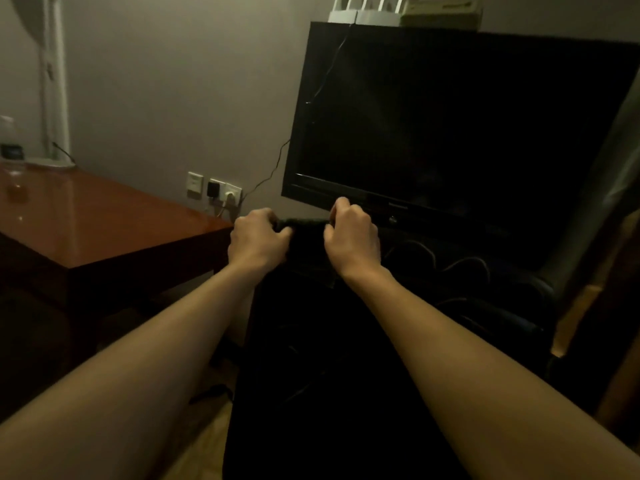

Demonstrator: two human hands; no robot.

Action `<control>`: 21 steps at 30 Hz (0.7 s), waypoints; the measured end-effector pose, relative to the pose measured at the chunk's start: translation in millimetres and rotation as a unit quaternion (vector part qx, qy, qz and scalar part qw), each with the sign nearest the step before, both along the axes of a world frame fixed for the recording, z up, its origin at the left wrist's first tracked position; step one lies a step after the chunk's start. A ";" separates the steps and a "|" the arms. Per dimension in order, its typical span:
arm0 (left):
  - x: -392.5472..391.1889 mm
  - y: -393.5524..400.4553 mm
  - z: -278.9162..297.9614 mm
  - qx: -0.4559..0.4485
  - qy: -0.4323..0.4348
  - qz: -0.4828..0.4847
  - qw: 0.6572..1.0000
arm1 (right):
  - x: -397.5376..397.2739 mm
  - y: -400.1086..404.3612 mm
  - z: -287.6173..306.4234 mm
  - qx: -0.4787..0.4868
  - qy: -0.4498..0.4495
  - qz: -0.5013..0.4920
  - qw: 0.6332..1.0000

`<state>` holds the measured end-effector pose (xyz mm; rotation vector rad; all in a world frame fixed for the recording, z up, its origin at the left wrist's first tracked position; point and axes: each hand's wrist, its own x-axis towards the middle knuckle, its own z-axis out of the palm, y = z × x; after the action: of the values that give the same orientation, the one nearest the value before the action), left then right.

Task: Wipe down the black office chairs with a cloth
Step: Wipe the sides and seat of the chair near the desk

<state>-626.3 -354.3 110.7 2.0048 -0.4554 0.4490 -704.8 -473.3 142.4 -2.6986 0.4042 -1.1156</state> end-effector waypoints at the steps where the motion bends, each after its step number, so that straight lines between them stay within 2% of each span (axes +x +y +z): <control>1: 11.5 -5.5 0.2 -0.003 0.000 0.007 1.000 | 12.0 -1.0 0.0 -0.001 -0.015 -0.006 1.000; 3: 28.6 -15.9 -3.0 -0.008 -0.005 0.018 1.000 | 32.7 -1.2 -6.4 -0.032 -0.041 -0.013 0.999; 6: 37.6 -26.3 -16.2 -0.068 -0.038 0.026 0.997 | 53.5 1.9 -30.4 -0.155 -0.035 -0.026 0.987; 9: 29.5 -32.0 -35.1 -0.123 -0.109 0.015 0.986 | 63.4 -2.7 -52.9 -0.263 -0.075 -0.042 0.961; 12: 27.1 -35.5 -53.4 -0.089 -0.203 0.006 0.975 | 69.1 -14.8 -67.7 -0.312 -0.088 -0.032 0.945; 15: 24.9 -39.0 -63.4 -0.007 -0.258 -0.009 0.966 | 69.6 -26.2 -71.7 -0.327 -0.086 -0.015 0.941; 17: 22.6 -42.3 -65.5 0.028 -0.262 -0.019 0.965 | 67.4 -34.1 -70.2 -0.331 -0.092 0.002 0.939; 21: 14.5 -53.9 -54.7 0.040 -0.243 -0.034 0.969 | 57.5 -56.6 -67.1 -0.327 -0.113 0.037 0.938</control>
<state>-611.8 -408.2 56.1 1.9413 -0.8526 0.8963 -647.4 -529.9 75.4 -3.0155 -0.1402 -1.7691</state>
